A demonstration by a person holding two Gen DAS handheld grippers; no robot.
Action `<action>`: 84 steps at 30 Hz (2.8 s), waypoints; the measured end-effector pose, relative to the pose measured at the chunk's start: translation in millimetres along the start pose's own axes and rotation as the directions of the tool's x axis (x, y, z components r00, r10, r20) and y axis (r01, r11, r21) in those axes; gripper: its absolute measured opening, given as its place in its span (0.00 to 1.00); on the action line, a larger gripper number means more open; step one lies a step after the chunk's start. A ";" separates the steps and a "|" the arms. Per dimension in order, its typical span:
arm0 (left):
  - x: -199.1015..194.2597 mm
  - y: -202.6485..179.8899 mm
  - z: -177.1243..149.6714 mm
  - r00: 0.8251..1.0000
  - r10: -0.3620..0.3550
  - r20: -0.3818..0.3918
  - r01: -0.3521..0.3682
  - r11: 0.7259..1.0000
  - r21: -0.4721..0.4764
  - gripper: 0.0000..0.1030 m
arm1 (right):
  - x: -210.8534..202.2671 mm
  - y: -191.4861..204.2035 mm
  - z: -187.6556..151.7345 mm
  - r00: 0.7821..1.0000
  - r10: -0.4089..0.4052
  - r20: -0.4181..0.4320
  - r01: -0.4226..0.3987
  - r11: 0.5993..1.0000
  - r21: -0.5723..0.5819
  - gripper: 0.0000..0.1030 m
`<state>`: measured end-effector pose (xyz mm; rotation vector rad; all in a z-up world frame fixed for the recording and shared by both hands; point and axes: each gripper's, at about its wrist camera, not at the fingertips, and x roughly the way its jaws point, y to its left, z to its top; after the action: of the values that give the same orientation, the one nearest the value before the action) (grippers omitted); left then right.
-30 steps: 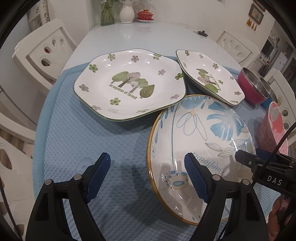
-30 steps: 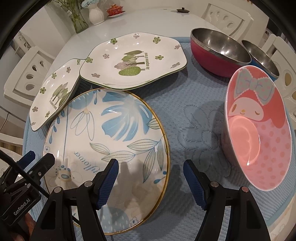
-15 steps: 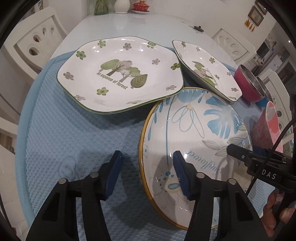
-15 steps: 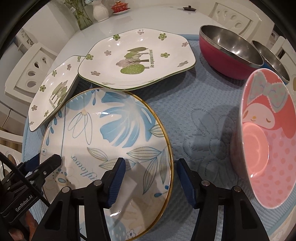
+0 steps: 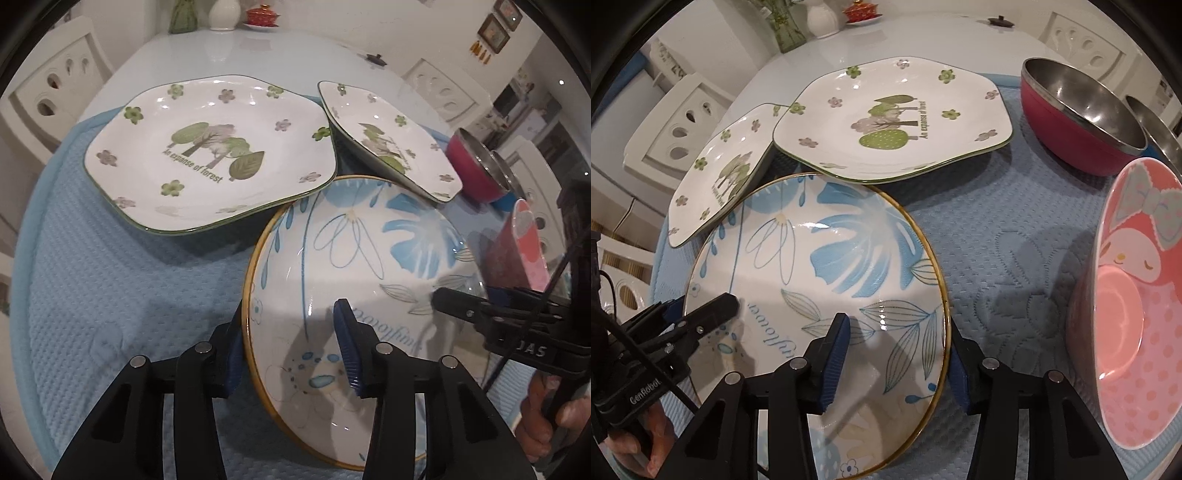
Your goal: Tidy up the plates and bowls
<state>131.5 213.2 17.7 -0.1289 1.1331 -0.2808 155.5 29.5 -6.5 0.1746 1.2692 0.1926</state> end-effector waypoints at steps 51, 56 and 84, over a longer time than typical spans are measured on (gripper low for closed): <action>-151.2 47.6 -86.6 0.959 0.211 0.187 -0.177 0.967 -0.184 0.40 | -118.5 61.1 -80.3 0.991 0.094 0.090 -0.084 0.991 -0.108 0.52; -191.9 26.4 -57.2 0.932 0.181 0.314 -0.150 0.981 -0.119 0.52 | -163.3 70.6 -62.1 0.967 0.160 0.198 -0.145 0.985 -0.089 0.56; -84.3 70.3 54.9 0.963 0.202 0.180 -0.175 0.972 -0.156 0.67 | -41.2 88.5 63.0 0.990 0.133 0.054 -0.133 0.991 0.005 0.59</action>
<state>159.0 302.3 97.4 -0.1661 0.9612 -0.0172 200.0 104.0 70.7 0.2708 1.2055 0.2953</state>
